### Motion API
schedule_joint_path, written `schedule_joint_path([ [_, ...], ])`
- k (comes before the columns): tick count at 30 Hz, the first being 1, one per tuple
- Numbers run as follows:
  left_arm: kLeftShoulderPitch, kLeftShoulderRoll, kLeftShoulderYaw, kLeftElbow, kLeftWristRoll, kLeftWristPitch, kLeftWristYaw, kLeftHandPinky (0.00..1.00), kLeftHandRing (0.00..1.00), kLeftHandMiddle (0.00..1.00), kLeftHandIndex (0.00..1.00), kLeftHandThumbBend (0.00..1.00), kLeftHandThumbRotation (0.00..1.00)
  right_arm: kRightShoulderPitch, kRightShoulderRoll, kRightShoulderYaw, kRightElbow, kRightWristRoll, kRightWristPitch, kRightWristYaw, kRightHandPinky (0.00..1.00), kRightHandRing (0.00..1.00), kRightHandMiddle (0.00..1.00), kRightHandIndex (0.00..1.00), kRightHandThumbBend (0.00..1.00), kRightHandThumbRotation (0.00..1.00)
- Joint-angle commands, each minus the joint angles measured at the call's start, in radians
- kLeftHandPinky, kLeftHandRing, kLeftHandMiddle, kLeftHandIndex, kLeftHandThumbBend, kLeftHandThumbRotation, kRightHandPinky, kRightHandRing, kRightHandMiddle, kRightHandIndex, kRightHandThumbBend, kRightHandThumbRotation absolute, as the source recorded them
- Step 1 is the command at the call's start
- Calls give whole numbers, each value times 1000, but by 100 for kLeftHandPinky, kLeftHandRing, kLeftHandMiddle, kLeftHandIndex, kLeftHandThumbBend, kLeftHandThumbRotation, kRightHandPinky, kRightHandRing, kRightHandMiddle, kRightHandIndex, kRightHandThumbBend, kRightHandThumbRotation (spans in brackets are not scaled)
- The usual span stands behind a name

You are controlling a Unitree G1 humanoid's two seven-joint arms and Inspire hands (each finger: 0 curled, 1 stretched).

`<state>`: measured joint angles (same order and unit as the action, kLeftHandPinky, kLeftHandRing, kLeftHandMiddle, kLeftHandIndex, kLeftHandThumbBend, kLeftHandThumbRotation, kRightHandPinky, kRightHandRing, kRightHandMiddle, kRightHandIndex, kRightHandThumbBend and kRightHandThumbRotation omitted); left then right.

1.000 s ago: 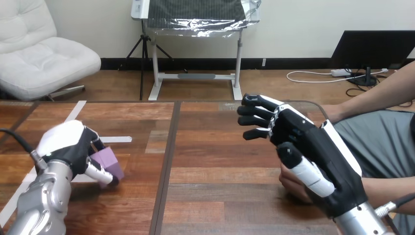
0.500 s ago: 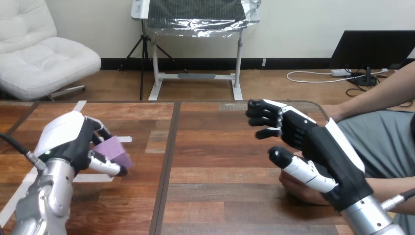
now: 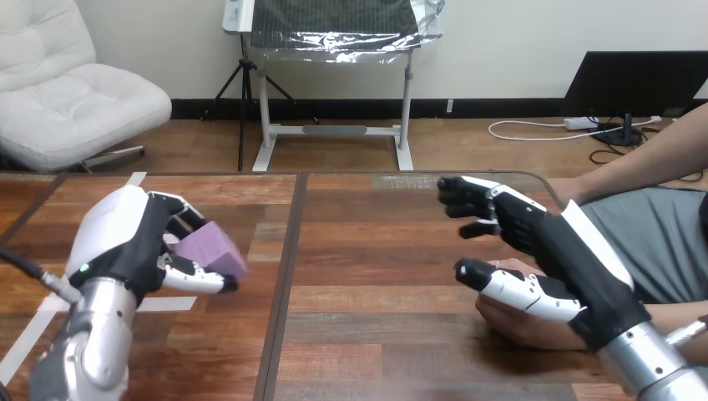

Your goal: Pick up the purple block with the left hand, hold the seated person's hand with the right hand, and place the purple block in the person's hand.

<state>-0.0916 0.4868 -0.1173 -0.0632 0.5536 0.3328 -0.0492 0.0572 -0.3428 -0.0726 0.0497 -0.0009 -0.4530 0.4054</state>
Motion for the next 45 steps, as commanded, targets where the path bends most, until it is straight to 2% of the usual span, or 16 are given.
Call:
schedule_joint_path([
  [1,10,-28,73,-207,-9,28,9,24,33,42,46,67,0,-120,-59,-42,54,-26,-70,-29,74,82,84,84,81,63],
  [4,33,-41,82,-260,-12,36,10,25,34,42,46,66,0,-132,-82,-46,79,-45,-80,-32,74,82,84,85,81,62],
  [11,92,-78,115,-367,-41,12,27,29,36,43,45,66,0,-164,-140,-52,145,-81,-102,-33,75,82,85,86,82,62],
  [20,144,-128,151,-465,-88,1,29,32,37,43,45,63,0,-190,-208,-51,201,-118,-116,-34,73,82,86,87,84,61],
  [22,153,-134,156,-476,-96,-9,31,32,37,43,45,63,0,-194,-220,-51,212,-127,-121,-37,72,82,86,87,84,61],
  [26,172,-149,176,-491,-129,-46,37,32,37,42,44,62,0,-195,-249,-50,213,-145,-94,-34,71,82,86,88,85,60],
  [36,199,-159,208,-502,-165,-109,36,32,37,42,43,60,0,-203,-307,-44,222,-176,-61,-27,70,82,86,88,89,58],
  [41,205,-164,211,-506,-169,-123,34,33,37,42,43,60,0,-212,-329,-40,260,-186,-84,-40,68,81,86,87,89,56],
  [45,207,-166,213,-507,-173,-132,30,32,37,42,43,60,0,-215,-345,-36,271,-199,-72,-48,66,80,85,87,90,55],
])
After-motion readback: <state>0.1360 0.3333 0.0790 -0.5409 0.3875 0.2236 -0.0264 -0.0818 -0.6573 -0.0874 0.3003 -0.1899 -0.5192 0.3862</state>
